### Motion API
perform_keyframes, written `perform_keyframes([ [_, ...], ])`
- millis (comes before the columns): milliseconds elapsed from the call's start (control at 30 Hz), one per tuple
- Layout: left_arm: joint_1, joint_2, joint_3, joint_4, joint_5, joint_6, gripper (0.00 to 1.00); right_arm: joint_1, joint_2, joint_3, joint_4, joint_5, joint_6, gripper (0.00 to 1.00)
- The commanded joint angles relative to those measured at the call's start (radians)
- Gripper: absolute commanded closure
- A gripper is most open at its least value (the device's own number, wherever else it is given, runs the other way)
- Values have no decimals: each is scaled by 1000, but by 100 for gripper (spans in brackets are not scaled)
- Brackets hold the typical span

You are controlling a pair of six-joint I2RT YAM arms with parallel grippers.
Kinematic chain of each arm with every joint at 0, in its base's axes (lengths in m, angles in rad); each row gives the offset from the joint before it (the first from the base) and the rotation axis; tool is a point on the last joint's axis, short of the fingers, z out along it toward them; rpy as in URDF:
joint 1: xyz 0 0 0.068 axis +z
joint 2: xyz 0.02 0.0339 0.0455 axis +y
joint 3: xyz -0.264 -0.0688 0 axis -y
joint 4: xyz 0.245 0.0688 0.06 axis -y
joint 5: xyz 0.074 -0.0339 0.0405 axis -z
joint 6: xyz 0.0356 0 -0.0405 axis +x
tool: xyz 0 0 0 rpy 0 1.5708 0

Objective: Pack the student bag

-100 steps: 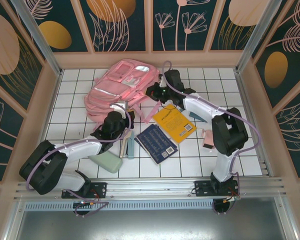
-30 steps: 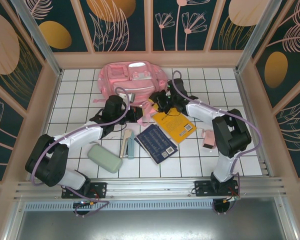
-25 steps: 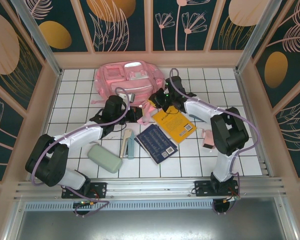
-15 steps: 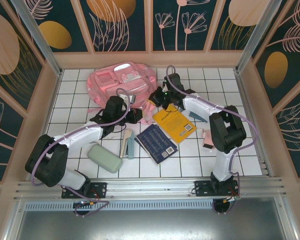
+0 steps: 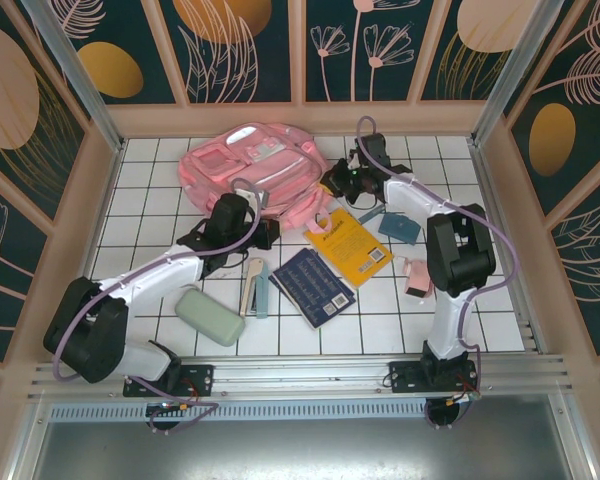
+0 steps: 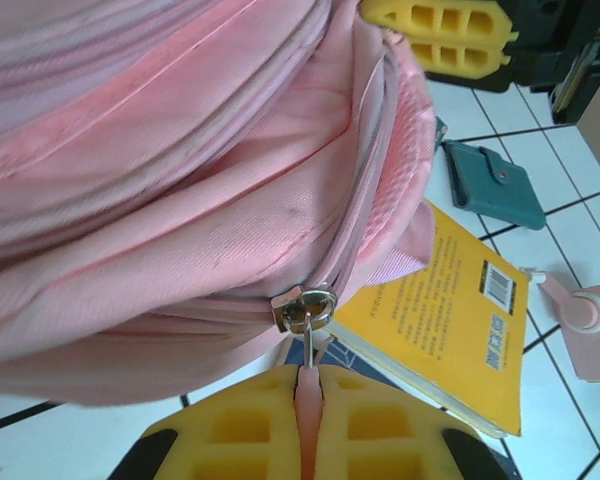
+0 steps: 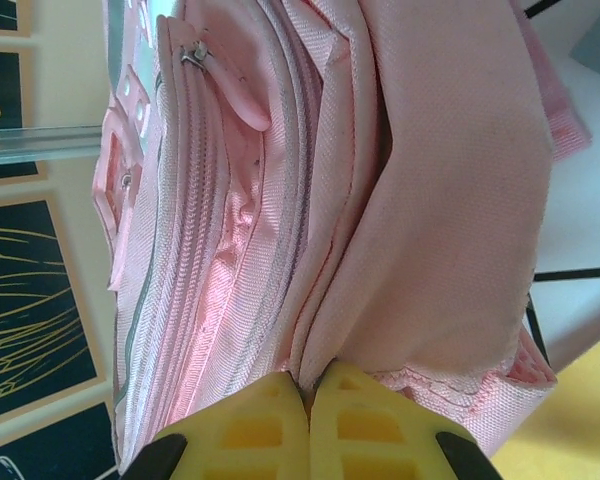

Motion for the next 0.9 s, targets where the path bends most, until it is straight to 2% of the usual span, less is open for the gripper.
perform_keyframes([
  [0, 36, -85, -31, -59, -64, 19, 100, -87, 52, 80, 38, 143, -41, 100],
  [233, 117, -100, -67, -90, -152, 11, 100, -113, 75, 174, -16, 163, -93, 100],
  [400, 187, -96, -98, -69, -230, -15, 100, -129, 67, 178, -29, 165, -115, 100],
  [600, 317, -68, -149, -9, -220, -70, 100, -140, 55, 162, -21, 154, -141, 100],
  [700, 350, -29, -147, 4, -240, -80, 100, -137, 52, 149, -5, 140, -144, 100],
  [867, 362, 1, -134, 16, -280, -86, 88, -118, 54, 144, -4, 146, -179, 100],
])
